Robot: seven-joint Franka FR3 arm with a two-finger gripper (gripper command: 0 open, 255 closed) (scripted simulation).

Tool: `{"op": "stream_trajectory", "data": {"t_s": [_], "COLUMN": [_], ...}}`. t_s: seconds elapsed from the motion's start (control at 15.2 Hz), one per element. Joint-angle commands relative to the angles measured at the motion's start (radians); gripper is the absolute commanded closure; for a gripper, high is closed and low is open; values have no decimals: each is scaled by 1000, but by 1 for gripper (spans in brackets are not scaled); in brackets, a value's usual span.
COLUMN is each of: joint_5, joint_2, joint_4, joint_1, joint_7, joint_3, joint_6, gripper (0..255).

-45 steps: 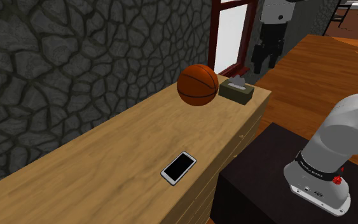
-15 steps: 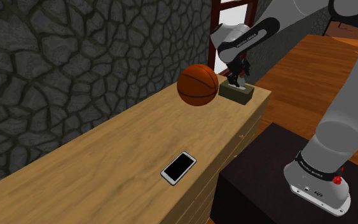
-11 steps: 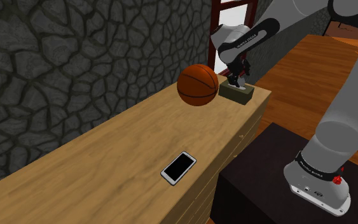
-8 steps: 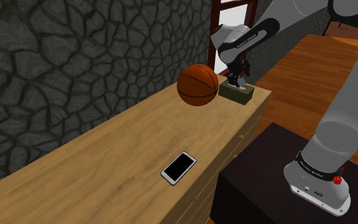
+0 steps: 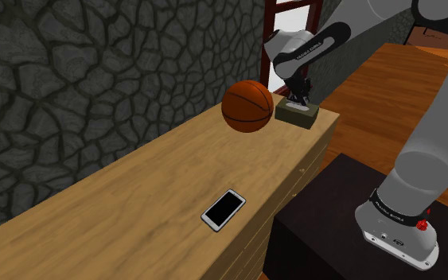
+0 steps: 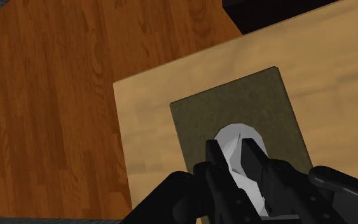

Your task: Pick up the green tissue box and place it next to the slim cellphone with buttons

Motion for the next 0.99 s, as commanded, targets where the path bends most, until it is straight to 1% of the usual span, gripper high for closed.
{"op": "stream_trajectory", "data": {"t_s": [0.0,0.07,0.92], "joint_5": [3,2,23], "joint_2": [2,6,-70], "joint_4": [-4,0,83], "joint_1": [2,1,7], "joint_7": [1,-1,-72], "joint_3": [2,1,7], "joint_6": [3,3,-140], "gripper": [255,255,255]}}
